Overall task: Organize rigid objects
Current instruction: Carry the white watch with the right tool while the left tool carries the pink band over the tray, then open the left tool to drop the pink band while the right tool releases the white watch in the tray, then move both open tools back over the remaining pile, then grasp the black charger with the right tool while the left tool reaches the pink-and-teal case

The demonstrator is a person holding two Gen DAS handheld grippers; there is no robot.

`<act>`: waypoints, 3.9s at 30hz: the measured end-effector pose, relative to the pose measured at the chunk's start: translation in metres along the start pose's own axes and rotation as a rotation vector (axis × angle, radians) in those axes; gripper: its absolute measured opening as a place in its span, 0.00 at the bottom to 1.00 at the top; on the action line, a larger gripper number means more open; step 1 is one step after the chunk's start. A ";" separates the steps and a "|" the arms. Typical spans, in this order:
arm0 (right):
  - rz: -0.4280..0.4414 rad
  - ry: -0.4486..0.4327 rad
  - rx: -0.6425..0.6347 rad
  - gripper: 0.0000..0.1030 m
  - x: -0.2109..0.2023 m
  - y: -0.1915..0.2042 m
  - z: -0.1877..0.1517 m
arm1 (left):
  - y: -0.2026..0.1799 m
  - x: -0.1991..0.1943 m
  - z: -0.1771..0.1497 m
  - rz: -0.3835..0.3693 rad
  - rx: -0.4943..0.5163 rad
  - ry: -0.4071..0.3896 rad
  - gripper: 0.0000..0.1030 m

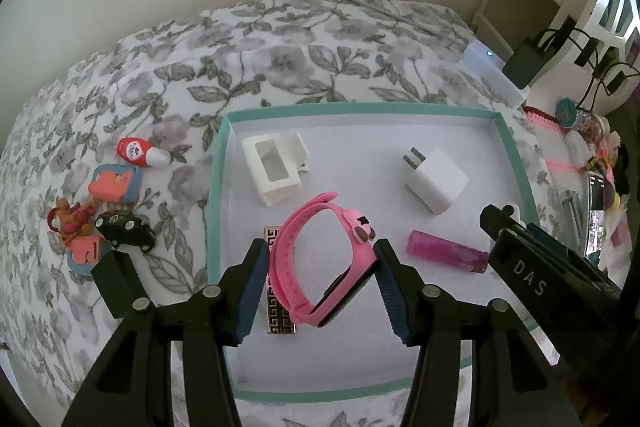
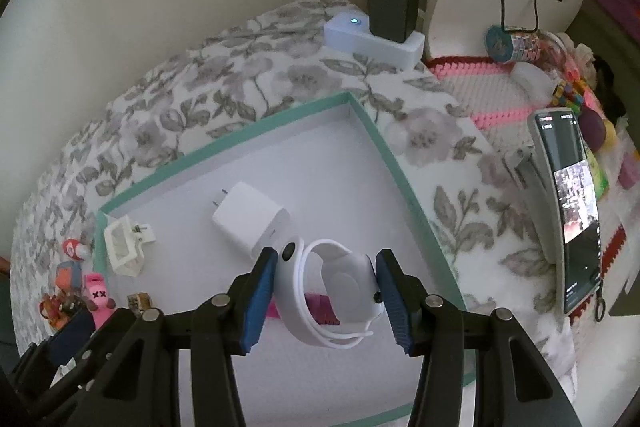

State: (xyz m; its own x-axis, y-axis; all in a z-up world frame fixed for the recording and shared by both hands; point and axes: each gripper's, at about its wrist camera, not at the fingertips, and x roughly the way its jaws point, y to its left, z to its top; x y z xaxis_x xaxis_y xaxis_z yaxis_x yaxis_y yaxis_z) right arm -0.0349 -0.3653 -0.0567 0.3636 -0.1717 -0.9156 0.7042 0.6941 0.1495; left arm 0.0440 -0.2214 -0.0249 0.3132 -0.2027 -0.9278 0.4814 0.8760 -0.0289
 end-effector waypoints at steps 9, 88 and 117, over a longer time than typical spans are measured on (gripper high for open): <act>-0.002 0.005 -0.013 0.52 0.001 0.003 0.000 | 0.002 -0.002 0.001 0.005 -0.008 -0.001 0.66; 0.268 -0.048 -0.436 1.00 -0.015 0.208 -0.057 | 0.321 -0.058 -0.040 0.382 -0.774 -0.218 0.97; 0.317 0.165 -0.631 1.00 0.038 0.284 -0.117 | 0.326 0.019 -0.045 0.299 -0.638 0.027 0.97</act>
State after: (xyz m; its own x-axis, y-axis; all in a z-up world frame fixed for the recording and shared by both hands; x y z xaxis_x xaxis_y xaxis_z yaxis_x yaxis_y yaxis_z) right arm 0.1075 -0.0929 -0.0932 0.3598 0.1775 -0.9160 0.0759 0.9729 0.2183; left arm 0.1698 0.0798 -0.0690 0.3325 0.0910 -0.9387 -0.1990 0.9797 0.0244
